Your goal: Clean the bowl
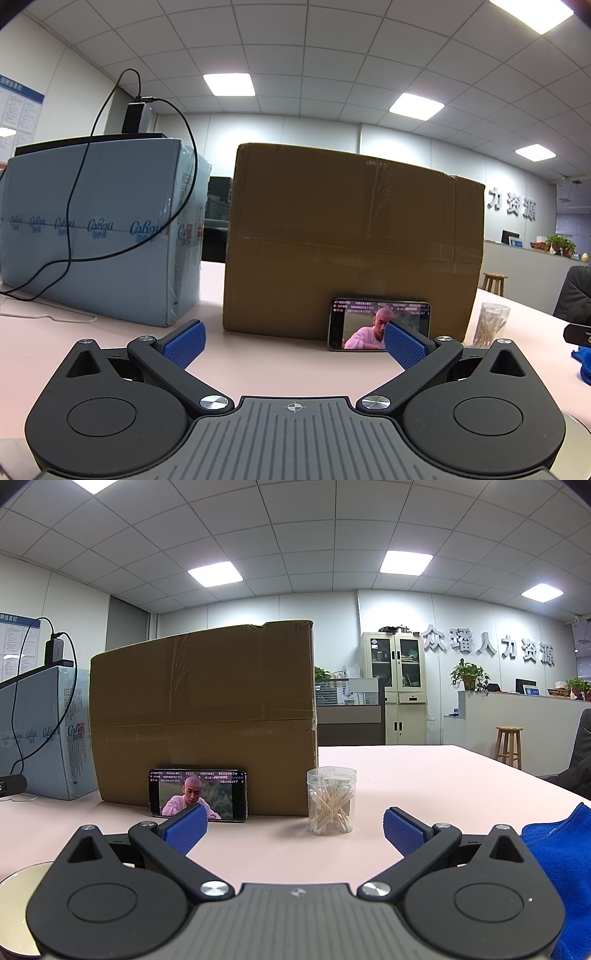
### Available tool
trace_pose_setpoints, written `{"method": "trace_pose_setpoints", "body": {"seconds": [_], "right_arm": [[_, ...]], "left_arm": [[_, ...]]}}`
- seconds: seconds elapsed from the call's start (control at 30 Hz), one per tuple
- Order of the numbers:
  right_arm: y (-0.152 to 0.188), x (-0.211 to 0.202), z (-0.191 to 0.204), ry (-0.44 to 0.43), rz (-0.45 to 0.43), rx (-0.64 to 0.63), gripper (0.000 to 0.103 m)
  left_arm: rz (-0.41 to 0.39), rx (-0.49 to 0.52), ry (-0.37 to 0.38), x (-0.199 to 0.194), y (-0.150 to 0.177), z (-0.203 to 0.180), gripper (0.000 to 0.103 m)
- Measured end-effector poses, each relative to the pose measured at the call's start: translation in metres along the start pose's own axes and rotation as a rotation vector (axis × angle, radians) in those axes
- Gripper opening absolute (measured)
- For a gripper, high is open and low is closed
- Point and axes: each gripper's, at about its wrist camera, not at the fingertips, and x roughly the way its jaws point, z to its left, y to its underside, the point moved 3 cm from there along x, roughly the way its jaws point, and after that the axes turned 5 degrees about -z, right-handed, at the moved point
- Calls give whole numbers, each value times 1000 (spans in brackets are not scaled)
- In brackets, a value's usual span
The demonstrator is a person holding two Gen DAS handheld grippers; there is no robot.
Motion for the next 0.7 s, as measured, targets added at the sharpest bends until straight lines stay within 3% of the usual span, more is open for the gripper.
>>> {"method": "trace_pose_setpoints", "body": {"seconds": [0.7], "right_arm": [[-1, -5, 2, -34, -17, 28, 103]], "left_arm": [[-11, 11, 8, -2, 0, -2, 103]]}}
